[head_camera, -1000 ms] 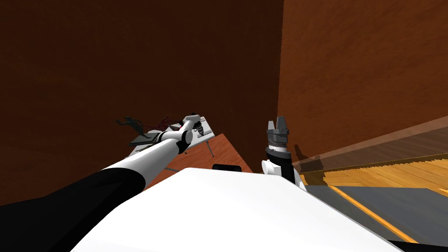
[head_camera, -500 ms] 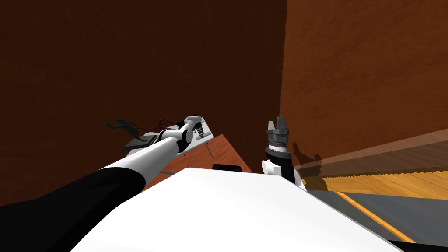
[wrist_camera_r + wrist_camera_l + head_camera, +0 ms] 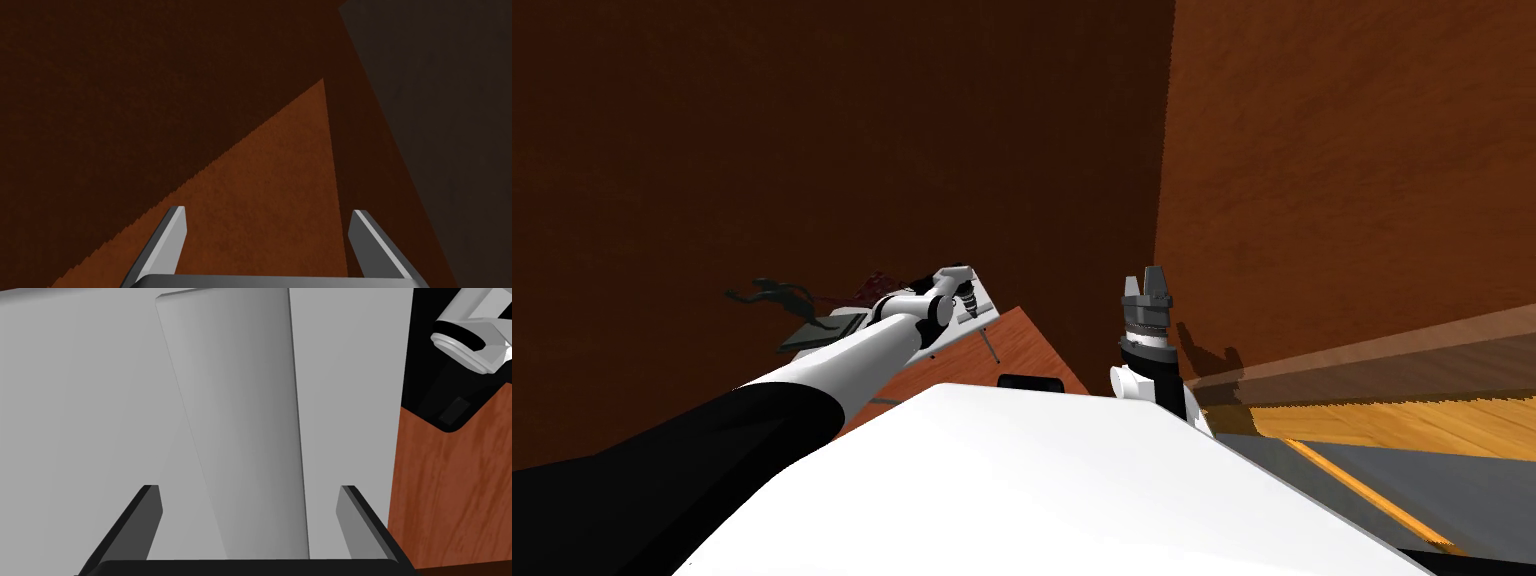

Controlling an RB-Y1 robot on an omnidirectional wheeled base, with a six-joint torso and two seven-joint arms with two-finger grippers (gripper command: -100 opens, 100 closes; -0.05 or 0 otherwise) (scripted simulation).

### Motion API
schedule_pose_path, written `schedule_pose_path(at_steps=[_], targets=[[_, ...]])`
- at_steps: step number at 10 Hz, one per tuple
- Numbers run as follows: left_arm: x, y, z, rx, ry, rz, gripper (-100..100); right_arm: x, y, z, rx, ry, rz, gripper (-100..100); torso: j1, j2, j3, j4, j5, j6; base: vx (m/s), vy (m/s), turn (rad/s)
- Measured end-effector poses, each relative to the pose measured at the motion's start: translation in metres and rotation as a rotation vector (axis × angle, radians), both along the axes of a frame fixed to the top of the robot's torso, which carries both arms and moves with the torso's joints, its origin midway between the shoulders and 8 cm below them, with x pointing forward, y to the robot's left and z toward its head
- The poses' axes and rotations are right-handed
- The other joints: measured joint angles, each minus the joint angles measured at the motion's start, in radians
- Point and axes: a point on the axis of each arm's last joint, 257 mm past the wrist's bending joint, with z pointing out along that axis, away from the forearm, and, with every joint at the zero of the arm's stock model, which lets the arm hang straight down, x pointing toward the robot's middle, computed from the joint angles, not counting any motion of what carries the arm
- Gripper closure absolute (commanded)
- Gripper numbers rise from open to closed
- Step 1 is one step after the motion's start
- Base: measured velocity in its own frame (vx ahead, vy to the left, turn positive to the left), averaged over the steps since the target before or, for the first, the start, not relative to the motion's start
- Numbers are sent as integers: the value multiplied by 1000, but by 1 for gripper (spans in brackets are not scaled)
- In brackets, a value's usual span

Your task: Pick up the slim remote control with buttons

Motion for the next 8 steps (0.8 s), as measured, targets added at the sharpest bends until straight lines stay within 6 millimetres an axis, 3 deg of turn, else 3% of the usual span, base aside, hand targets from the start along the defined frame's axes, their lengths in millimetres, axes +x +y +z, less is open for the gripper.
schedule_pose_path(at_steps=[2, 8], targets=[[-3, 5, -6, -1, 4, 46, -100, 0, 0, 0, 0, 0, 0, 0, 5, 2, 1, 1, 1, 0, -54, 105, -209], [-18, 10, -24, -5, 24, 103, -100, 0, 0, 0, 0, 0, 0, 0, 0, -1, -2, -3, 1, -3, -19, 19, -50]])
